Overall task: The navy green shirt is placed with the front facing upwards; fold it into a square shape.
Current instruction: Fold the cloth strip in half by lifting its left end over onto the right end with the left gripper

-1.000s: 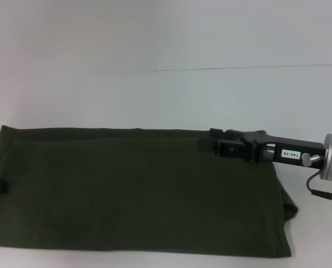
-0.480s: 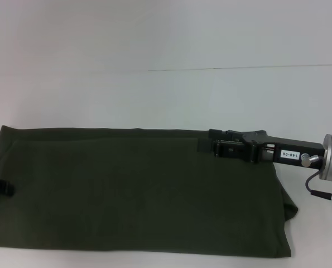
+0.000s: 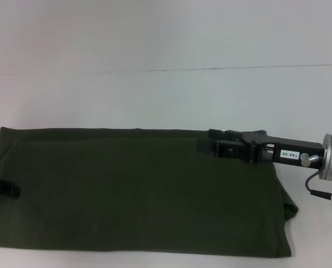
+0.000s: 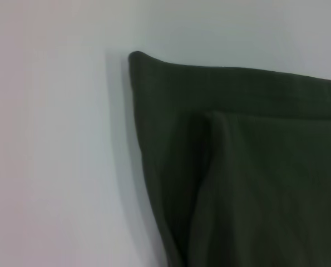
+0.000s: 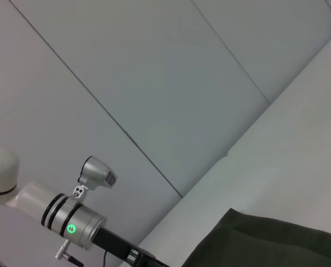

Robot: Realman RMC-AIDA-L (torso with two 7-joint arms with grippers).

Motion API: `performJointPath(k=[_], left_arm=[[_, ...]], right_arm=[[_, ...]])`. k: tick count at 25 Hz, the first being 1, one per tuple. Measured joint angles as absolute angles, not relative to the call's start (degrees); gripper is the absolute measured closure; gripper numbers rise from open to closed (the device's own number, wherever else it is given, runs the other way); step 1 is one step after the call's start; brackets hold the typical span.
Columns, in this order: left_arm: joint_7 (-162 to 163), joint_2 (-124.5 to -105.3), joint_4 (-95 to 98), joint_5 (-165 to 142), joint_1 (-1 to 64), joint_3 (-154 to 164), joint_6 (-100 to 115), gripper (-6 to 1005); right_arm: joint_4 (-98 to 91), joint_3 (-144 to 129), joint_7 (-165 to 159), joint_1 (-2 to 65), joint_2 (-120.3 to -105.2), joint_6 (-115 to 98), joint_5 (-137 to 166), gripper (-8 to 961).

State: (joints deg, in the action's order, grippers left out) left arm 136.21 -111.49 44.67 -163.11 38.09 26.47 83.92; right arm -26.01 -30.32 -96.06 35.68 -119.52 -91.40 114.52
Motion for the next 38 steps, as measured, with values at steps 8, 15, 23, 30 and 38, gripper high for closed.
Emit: performJointPath(k=[8,15,23,30,38], left_arm=[[136.61,-111.40,44.09,-162.94,38.42,26.17,84.28,231],[137.39,-111.26,44.09,-162.88,38.44,25.85,84.95,240],[137.56,-110.99,42.63,-161.56,39.17,25.83,85.99,251],[137.59,-110.80,41.57,-160.81,39.87,25.79,85.90,333],[137.40,-110.74,41.73,-160.15,39.65,25.57,85.68,662]], right_arm=[[-26.01,-30.89,-96.06,35.50,-119.52,-91.40,114.52,8],[-25.96,-31.11,-96.06,35.44,-119.52,-91.40,114.52,9],[-25.92,-31.12,-96.06,35.42,-119.52,-91.41,114.52,8],[-25.92,-31.12,-96.06,35.30,-119.52,-91.41,114.52,8],[-25.93,-31.11,-96.07,35.16,-119.43,-91.41,114.52,9]])
